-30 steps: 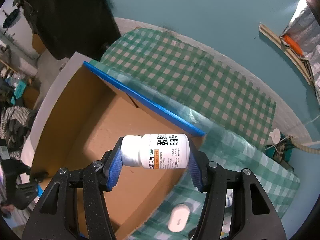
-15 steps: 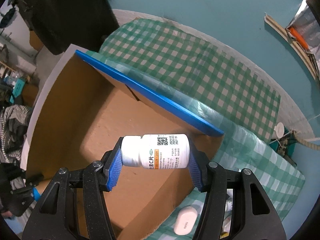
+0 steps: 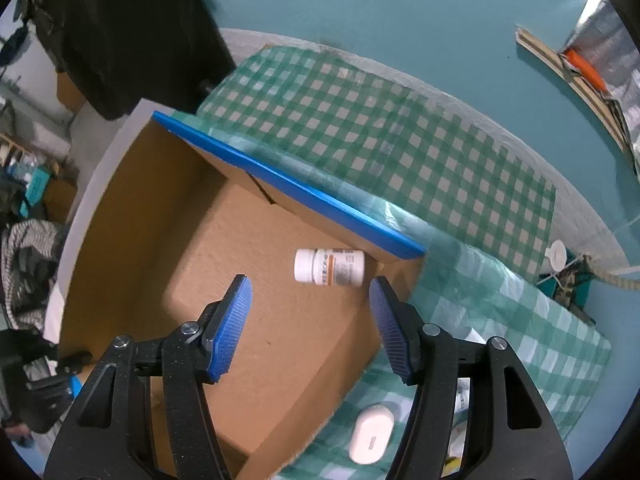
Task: Organize rigid objects
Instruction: 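Open the right gripper to drop the pill bottle into the box, then move the right gripper to the green metal tin and grasp it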
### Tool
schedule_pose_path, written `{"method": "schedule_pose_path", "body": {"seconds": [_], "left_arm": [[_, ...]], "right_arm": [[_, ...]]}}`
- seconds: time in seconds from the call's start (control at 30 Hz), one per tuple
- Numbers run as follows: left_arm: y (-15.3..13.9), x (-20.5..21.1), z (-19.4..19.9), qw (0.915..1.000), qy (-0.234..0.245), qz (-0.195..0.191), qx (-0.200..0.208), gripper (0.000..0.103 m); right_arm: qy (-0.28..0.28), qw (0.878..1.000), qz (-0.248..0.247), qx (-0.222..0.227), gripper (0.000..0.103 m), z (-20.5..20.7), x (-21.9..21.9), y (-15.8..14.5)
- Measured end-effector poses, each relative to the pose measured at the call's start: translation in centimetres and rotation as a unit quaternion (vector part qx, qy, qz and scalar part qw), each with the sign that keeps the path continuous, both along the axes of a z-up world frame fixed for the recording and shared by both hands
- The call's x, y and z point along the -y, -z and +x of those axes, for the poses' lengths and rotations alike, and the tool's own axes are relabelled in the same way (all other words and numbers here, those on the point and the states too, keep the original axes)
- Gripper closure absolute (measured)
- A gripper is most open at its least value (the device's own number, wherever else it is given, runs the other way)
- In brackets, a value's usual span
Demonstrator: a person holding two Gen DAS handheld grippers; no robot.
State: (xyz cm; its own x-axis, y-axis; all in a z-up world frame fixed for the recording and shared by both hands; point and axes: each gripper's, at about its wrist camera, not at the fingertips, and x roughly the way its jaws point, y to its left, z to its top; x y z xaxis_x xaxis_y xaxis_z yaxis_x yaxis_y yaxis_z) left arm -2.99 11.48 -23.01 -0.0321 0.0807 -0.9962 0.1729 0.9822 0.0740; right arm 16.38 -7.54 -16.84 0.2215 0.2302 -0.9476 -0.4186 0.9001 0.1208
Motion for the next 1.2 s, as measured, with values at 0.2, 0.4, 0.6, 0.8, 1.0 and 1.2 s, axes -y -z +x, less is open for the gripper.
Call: {"method": "schedule_pose_path", "body": {"seconds": [0.2,0.4,0.6,0.8,1.0,1.2], "left_arm": [[0.0,-0.2,0.0,1.0000,-0.002,-0.004,-0.002,0.092],[0.0,-0.4,0.1,1.0000,-0.002,-0.008,-0.004,0.092],[0.0,-0.4,0.0,1.0000,-0.001,-0.007,-0.003,0.092],[0.0,-0.4,-0.1,1.0000,-0.002,-0.004,-0.001,0.092],[-0.1,-0.4,-0.2,1.0000,-0.002,-0.003,0.001,0.092],[-0.2,-0.2,-0.2,1.0000,-0.003,0.001,0.002,0.092]], "right_arm": [[0.019,1.000,0.010,0.014,0.038,-1.0,2.1,-1.9],[0.036,0.999,0.016,0.026,0.037,-2.0,4.6,-3.5],[0.057,0.998,0.012,0.037,0.035,-2.8,7.6,-4.7],[0.085,0.996,0.001,0.039,0.033,-3.7,11.3,-4.9],[0.122,0.992,-0.008,0.024,0.033,-4.2,15.5,-3.8],[0.169,0.986,-0.014,0.006,0.033,-4.3,19.5,-2.2]]}}
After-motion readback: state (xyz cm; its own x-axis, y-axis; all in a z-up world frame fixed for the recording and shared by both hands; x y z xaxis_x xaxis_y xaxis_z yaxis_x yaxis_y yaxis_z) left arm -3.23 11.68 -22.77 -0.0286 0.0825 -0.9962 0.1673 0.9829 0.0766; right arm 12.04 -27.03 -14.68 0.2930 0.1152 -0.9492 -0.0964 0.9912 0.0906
